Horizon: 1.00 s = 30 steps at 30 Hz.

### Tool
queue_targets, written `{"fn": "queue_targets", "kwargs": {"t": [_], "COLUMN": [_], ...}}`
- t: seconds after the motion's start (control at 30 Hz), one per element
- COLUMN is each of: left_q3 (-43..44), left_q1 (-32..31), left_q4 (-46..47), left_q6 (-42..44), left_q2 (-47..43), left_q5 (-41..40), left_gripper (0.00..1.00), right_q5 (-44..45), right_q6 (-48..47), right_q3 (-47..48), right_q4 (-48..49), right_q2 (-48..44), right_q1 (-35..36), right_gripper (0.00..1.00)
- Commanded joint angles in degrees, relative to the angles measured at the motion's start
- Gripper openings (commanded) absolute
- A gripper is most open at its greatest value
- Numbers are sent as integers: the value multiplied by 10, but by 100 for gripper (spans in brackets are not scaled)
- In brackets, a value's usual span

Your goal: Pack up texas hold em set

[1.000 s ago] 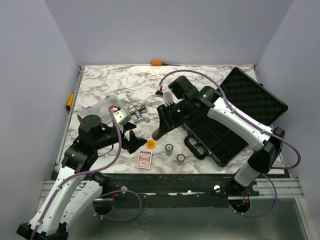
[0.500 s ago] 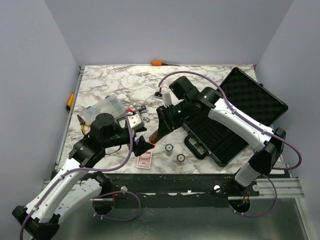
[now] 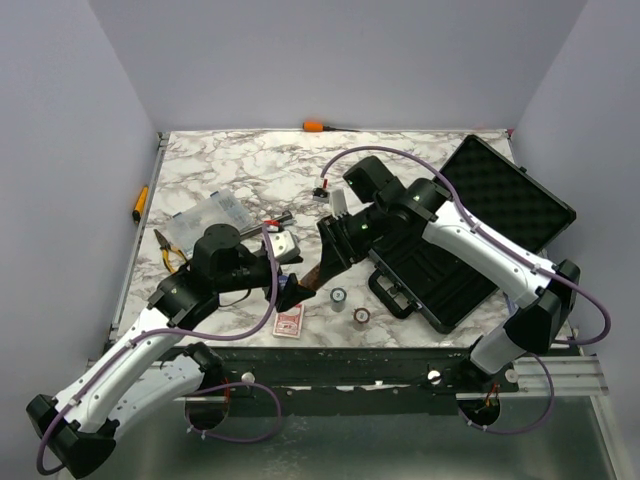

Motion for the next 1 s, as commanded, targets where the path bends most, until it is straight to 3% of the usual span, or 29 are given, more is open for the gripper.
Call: {"fn": "queue_targets", "kwargs": {"t": [0.0, 0.27, 0.57, 0.67, 0.83, 0.97], "left_q3": [-13, -26, -40, -48, -48, -53], "left_q1": [-11, -21, -28, -31, -35, -37], "left_q4": [28, 57, 91, 102, 107, 115], "left_q6": [11, -3, -31, -40, -51, -68], "left_q2": [7, 31, 37, 39, 40, 35], "left_q5": [2, -4, 10, 12, 12, 7], "left_gripper": [80, 70, 47, 35, 0, 0], "right_q5": [-43, -66, -66, -67, -66, -47], "right_q6": [0, 5, 7, 6, 7, 4], "right_q3": [-3, -17, -24, -25, -31, -35], "right_q4": [27, 37, 41, 42, 47, 45], "right_q2": [-25, -29, -33, -34, -37, -42], "right_q1": [3, 3, 3, 3, 3, 3], "right_gripper": [1, 1, 1, 1, 1, 2]}}
